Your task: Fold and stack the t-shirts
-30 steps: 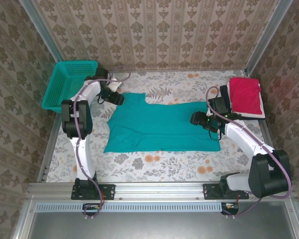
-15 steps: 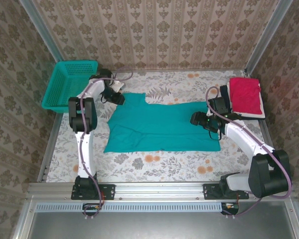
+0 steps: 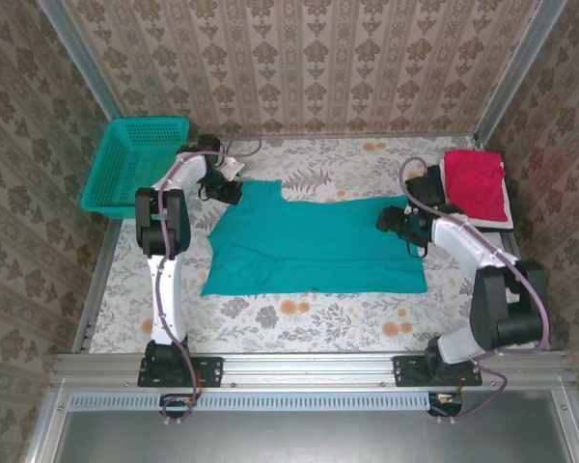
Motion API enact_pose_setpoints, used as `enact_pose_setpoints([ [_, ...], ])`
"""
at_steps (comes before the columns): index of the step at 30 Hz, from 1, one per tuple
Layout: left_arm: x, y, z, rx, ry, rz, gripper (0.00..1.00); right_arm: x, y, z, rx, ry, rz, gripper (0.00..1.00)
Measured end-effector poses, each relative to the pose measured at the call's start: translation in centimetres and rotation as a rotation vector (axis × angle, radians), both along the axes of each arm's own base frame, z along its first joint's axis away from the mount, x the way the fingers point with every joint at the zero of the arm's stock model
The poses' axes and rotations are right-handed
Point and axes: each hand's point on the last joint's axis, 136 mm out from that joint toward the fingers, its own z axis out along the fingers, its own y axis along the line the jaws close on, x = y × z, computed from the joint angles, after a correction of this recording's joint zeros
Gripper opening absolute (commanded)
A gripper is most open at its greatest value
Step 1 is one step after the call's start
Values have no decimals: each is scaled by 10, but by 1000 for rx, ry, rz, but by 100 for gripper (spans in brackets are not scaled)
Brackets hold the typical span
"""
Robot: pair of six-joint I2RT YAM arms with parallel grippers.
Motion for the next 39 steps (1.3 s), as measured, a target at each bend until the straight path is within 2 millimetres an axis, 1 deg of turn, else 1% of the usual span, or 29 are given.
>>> enact_pose_setpoints([
  [2,1,1,-1,-10,-1,7,0,18,-14,-4,-17,8,-35,72],
  [6,0,3,-1,-34,-7,26,0,53,-35,-16,-54,34,-85,63],
  [9,-1,8,0,-37,-12,43,0,78,-42,-26,-87,52,-100,55],
  [11,0,11,2,-41,-21,50,0,92,-45,-33,-103,68,-105,53],
  [12,1,13,4,-43,-26,55,11,98,-46,-37,-108,76,-106,52],
  [13,2,14,6,-45,-33,61,24,103,-47,-40,-113,84,-106,52],
  [14,3,14,8,-47,-39,66,32,107,-48,-42,-118,91,-108,52],
  [16,7,16,14,-55,-56,77,42,115,-49,-47,-128,102,-111,51],
  [18,10,15,18,-64,-68,78,44,123,-50,-50,-131,113,-110,50],
  [22,14,12,24,-75,-83,77,45,132,-53,-53,-141,129,-107,47],
  [27,21,5,32,-83,-111,64,46,137,-58,-57,-145,160,-111,45],
  [31,20,-2,31,-84,-107,52,46,142,-62,-63,-144,189,-119,34],
  [33,19,-4,29,-84,-104,47,46,141,-63,-66,-147,206,-119,25],
  [35,18,-6,26,-83,-99,43,46,140,-64,-65,-147,211,-120,15],
  [39,17,-7,26,-83,-96,40,46,139,-64,-65,-145,219,-119,2],
])
